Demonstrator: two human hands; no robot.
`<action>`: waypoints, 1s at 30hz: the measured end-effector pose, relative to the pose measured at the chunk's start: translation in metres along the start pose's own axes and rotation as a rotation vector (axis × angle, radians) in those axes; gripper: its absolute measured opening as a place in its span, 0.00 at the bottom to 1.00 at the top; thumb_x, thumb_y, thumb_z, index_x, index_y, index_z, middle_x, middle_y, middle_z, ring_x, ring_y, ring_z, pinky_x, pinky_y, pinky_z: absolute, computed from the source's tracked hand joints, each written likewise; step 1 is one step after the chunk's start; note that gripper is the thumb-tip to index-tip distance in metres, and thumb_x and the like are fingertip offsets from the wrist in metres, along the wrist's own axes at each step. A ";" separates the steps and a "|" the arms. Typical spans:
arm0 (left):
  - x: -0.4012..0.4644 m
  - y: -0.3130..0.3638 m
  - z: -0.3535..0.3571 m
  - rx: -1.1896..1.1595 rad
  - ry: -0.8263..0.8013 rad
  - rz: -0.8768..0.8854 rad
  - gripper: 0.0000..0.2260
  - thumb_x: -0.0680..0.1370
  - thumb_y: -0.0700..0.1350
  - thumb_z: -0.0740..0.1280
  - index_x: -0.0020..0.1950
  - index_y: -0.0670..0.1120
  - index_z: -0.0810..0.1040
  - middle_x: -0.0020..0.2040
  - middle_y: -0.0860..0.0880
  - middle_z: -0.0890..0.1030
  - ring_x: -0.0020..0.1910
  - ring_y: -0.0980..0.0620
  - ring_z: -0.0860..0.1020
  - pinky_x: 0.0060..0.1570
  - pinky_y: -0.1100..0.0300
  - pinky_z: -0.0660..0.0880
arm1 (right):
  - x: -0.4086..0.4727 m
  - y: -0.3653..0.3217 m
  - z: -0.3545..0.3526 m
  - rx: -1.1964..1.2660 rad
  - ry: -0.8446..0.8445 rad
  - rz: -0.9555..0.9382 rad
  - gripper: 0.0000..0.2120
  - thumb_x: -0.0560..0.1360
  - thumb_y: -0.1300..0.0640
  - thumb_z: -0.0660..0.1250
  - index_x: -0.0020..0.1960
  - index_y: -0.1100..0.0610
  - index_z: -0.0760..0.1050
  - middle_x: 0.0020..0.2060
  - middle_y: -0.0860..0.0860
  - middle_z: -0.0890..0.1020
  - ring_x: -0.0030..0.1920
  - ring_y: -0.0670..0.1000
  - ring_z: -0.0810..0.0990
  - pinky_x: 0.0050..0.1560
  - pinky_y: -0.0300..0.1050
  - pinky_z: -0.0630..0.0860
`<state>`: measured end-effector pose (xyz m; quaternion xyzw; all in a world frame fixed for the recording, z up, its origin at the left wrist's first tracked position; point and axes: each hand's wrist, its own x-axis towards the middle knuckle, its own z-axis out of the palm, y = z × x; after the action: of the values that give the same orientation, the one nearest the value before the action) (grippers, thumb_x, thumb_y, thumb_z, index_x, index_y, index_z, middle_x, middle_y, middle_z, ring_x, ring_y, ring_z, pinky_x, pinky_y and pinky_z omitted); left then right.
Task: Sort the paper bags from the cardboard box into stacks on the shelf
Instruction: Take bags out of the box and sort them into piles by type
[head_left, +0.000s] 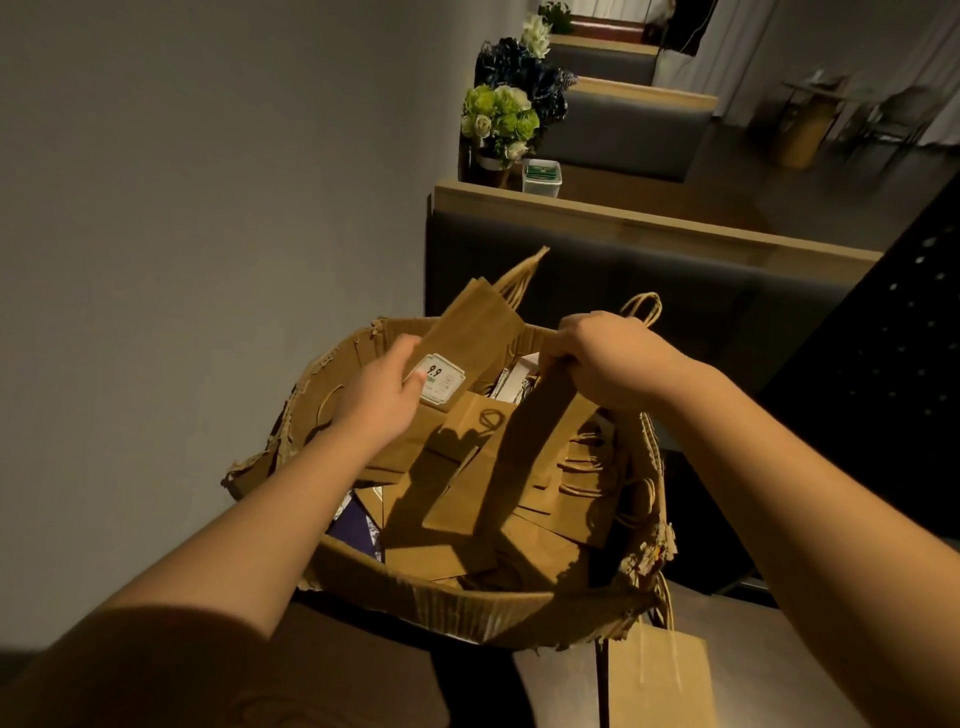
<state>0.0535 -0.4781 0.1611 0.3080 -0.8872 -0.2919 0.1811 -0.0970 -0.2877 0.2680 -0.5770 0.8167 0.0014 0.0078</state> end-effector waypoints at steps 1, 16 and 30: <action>-0.002 0.002 0.001 -0.013 -0.019 0.013 0.17 0.82 0.48 0.59 0.72 0.53 0.65 0.54 0.58 0.76 0.46 0.55 0.78 0.38 0.57 0.77 | 0.000 -0.002 0.000 -0.006 0.013 -0.008 0.10 0.76 0.62 0.63 0.52 0.50 0.78 0.48 0.49 0.75 0.51 0.50 0.74 0.49 0.50 0.77; -0.035 0.044 0.022 -0.580 -0.349 -0.034 0.25 0.77 0.63 0.61 0.71 0.52 0.69 0.67 0.51 0.75 0.68 0.50 0.72 0.67 0.45 0.69 | 0.010 -0.013 0.023 0.115 0.244 -0.032 0.19 0.75 0.68 0.63 0.61 0.53 0.76 0.56 0.52 0.76 0.56 0.53 0.75 0.53 0.51 0.78; -0.033 0.032 0.035 -0.832 -0.093 -0.251 0.30 0.75 0.60 0.66 0.75 0.57 0.60 0.71 0.53 0.71 0.70 0.51 0.70 0.68 0.43 0.67 | -0.008 -0.017 0.076 1.257 0.295 0.616 0.42 0.72 0.52 0.73 0.77 0.50 0.52 0.74 0.53 0.63 0.70 0.54 0.67 0.65 0.53 0.71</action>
<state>0.0463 -0.4213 0.1497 0.3006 -0.6569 -0.6579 0.2128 -0.0772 -0.2848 0.1919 -0.2005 0.7815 -0.5453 0.2274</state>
